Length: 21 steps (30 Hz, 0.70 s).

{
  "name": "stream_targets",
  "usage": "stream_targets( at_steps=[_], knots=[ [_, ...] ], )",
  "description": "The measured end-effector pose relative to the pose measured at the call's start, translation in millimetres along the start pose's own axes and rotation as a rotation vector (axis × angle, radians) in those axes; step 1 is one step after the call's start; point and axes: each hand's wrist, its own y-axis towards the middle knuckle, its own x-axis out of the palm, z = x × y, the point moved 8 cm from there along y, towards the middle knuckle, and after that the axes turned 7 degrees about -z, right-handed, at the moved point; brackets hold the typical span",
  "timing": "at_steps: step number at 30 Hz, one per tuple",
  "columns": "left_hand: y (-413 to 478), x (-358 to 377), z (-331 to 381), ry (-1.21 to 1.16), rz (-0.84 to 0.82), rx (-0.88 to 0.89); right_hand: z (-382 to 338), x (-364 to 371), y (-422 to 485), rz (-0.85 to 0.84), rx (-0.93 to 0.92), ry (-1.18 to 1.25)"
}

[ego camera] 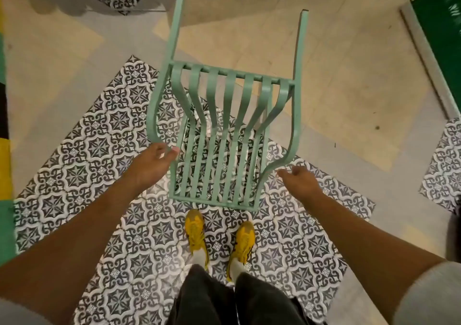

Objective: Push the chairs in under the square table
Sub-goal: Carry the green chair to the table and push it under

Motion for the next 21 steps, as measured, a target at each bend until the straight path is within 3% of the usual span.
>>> stream_targets(
  at_steps=[9,14,21],
  knots=[
    [100.4,-33.0,-39.3,-0.107,0.203,-0.109,6.9,19.5,77.9,0.172,0.087,0.294],
    [152.0,-36.8,-48.0,-0.139,0.224,-0.089,21.0,28.3,117.5,0.287,0.164,0.461],
    [198.9,-40.8,-59.1,-0.423,0.211,-0.089,39.5,32.2,146.8,0.424,0.214,0.624]
  ],
)
